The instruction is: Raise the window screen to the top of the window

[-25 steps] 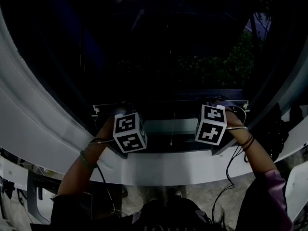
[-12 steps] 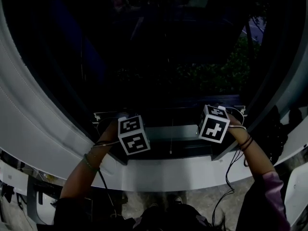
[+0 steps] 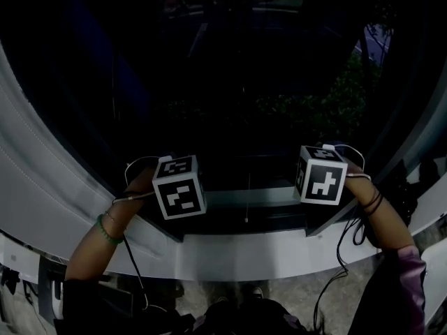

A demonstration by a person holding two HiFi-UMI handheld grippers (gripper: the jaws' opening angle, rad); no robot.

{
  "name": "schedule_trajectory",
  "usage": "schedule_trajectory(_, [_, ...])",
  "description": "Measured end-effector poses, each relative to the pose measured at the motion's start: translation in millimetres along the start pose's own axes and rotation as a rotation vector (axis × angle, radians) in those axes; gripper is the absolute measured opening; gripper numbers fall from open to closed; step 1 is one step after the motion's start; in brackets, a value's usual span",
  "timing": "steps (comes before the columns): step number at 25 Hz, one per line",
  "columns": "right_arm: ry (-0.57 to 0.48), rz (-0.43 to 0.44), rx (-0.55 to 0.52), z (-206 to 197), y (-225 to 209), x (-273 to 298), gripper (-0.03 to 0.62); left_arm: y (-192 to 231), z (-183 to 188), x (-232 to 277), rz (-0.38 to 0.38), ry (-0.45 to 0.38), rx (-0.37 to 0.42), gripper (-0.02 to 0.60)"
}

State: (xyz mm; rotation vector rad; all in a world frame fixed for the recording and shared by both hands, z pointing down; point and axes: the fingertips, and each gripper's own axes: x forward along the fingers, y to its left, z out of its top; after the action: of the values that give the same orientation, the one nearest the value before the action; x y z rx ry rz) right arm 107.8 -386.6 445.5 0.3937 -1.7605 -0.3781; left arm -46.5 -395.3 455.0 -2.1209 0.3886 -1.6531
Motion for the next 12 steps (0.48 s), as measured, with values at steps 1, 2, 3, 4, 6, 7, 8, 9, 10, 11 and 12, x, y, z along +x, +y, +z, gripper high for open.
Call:
schedule_trajectory(1, [-0.014,-0.002,0.002,-1.6,1.6,1.5,0.024,-0.9,0.2,1.0,0.005,-0.006,-0.001,0.018])
schedule_trajectory(2, [-0.027,-0.009,0.005,-2.9,2.6,2.4,0.023,-1.2,0.1,1.4,0.014,-0.019,-0.006,0.018])
schedule_trajectory(3, [-0.034,-0.018,0.006,-3.6,3.2,2.9,0.025,-1.1,-0.2,1.7,0.025,-0.032,-0.011,0.018])
schedule_trajectory(4, [-0.039,-0.027,0.004,-3.9,3.9,3.2,0.024,-1.2,-0.7,1.7,0.037,-0.043,-0.015,0.018])
schedule_trajectory(6, [-0.049,-0.036,0.000,-3.4,4.9,3.1,0.025,-1.7,-0.4,0.6,0.048,-0.064,-0.024,0.018])
schedule_trajectory(7, [-0.054,-0.042,-0.002,-2.9,4.6,2.4,0.025,-1.7,0.1,-0.3,0.051,-0.071,-0.028,0.018])
schedule_trajectory(8, [-0.057,-0.051,-0.005,-2.6,3.9,1.5,0.024,-1.4,0.5,-1.1,0.057,-0.077,-0.027,0.018])
schedule_trajectory(9, [-0.057,-0.065,-0.008,-2.5,3.2,0.9,0.025,-1.1,0.5,-1.6,0.067,-0.080,-0.023,0.018])
schedule_trajectory(10, [-0.057,-0.082,-0.013,-2.5,3.0,0.8,0.025,-1.1,0.2,-1.8,0.080,-0.083,-0.017,0.018])
schedule_trajectory(11, [-0.058,-0.103,-0.018,-2.5,3.2,1.0,0.025,-1.5,-0.3,-1.7,0.095,-0.086,-0.011,0.018])
schedule_trajectory(12, [-0.060,-0.123,-0.020,-2.6,3.6,1.3,0.025,-2.0,-0.8,-1.7,0.110,-0.089,-0.007,0.018])
